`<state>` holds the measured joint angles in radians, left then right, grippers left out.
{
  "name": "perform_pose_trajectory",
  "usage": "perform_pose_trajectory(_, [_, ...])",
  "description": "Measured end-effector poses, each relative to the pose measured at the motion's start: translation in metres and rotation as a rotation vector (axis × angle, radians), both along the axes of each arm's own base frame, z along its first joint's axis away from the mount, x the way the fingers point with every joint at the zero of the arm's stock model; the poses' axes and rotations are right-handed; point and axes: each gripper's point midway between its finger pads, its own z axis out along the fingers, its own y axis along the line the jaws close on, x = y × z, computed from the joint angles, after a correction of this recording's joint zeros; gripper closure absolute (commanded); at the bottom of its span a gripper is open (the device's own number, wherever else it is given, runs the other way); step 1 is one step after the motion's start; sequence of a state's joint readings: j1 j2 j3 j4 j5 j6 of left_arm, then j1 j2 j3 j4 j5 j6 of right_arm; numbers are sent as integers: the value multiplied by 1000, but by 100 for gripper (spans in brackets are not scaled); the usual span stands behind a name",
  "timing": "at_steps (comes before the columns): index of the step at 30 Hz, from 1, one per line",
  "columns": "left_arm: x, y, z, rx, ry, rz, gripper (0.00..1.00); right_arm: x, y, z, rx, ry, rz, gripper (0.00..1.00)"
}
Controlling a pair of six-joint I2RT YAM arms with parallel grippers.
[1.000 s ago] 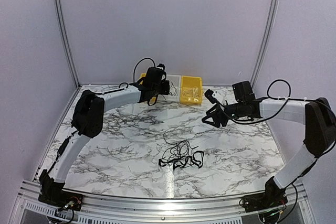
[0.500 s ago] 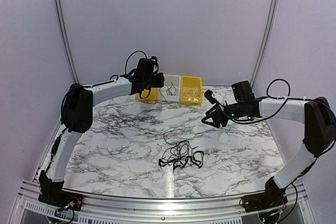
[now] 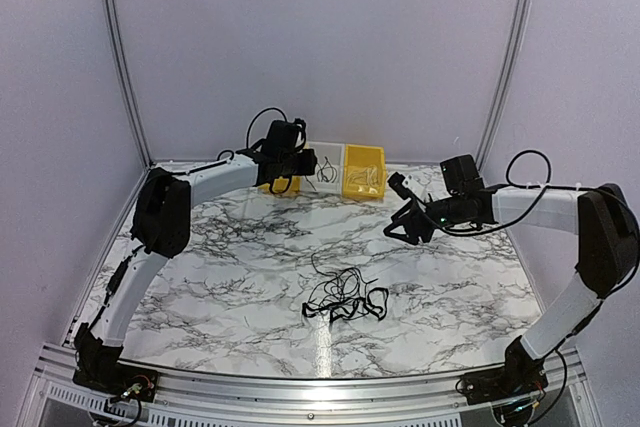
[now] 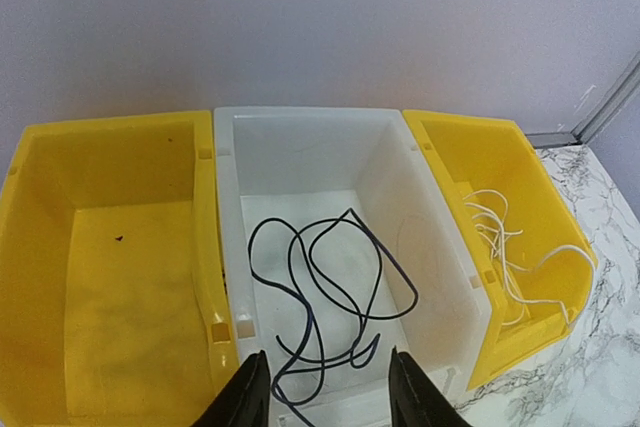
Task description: Untangle the cables
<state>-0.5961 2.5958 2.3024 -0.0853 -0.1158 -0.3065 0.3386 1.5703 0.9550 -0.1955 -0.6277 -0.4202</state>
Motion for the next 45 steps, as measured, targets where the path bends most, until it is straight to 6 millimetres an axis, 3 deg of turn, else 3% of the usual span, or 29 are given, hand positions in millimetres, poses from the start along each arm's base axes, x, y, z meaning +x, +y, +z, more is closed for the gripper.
perform_pose_trajectory(7, [-2, -6, -24, -4, 41, -27, 77, 3, 2, -3, -3, 8, 4, 44])
perform_pose_trajectory(13, [-2, -7, -22, -22, 41, -28, 90, 2, 2, -5, -2, 22, 10, 44])
perform_pose_trajectory(20, [-2, -12, -17, -64, 38, -36, 99, 1, 2, -6, -2, 27, 11, 44])
perform_pose_trajectory(28, [2, -24, 3, -152, -15, -64, 100, 0, 2, -8, -4, 36, 12, 44])
perform_pose_trajectory(29, [2, -25, 4, -158, -18, -72, 99, 0, 2, -9, -4, 38, 12, 44])
perform_pose_trajectory(32, [-3, -27, -1, -157, -12, -98, 74, 0, 2, -9, -5, 39, 12, 44])
perform_pose_trajectory(35, [-27, -12, -19, -90, 44, -106, 58, 0, 2, -8, -11, 31, 19, 43])
perform_pose_trajectory(37, [-48, 2, -19, -35, 63, -109, 53, 0, 2, -6, -21, 18, 34, 41])
perform_pose_trajectory(39, [-71, 19, 1, 9, 53, -109, 48, -6, 3, -4, -35, 6, 66, 40])
perform_pose_trajectory(45, [-140, 55, 117, 25, -128, -111, 39, -25, 12, 13, -52, -42, 165, 40])
